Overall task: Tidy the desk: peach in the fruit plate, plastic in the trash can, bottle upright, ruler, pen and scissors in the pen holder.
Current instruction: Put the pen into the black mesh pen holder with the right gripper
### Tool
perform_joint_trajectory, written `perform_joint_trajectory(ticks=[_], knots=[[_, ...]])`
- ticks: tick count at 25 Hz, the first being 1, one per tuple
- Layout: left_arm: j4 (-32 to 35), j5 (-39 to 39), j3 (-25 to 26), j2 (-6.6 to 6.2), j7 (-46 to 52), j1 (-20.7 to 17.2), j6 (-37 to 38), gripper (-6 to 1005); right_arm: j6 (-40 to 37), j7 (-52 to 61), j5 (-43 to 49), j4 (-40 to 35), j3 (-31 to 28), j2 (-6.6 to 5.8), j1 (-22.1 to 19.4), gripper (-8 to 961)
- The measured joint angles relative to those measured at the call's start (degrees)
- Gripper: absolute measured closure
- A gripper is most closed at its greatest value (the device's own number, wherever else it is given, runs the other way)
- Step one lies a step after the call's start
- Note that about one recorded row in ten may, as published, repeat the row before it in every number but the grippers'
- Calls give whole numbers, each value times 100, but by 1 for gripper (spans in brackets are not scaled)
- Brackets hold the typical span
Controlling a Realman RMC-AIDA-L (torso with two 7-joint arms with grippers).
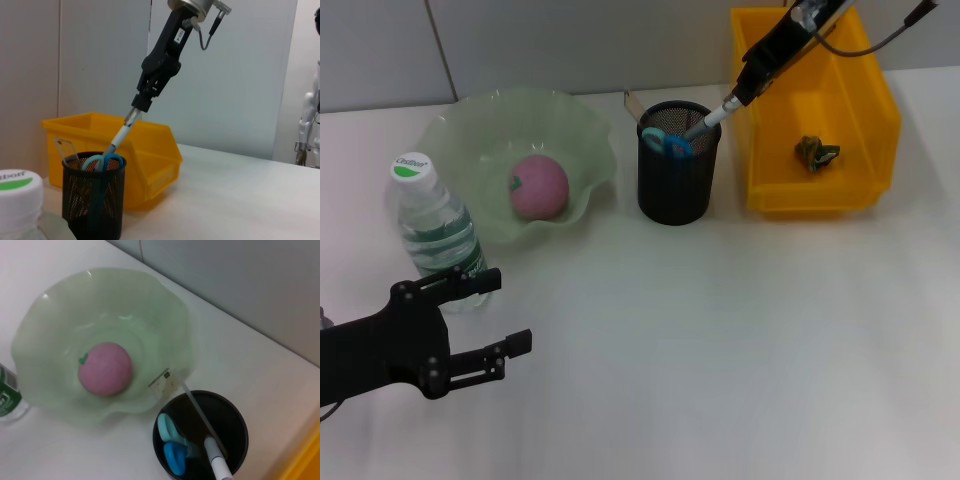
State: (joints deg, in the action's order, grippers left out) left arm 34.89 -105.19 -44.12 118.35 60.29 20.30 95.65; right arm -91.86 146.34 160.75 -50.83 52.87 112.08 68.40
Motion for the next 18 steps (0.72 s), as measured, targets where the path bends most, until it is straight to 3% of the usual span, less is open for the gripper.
perform_joint_trajectory(ticks=[18], knots=[[0,21,0,4,-9,33,42,193,109,34,125,174,11,18,119,785]])
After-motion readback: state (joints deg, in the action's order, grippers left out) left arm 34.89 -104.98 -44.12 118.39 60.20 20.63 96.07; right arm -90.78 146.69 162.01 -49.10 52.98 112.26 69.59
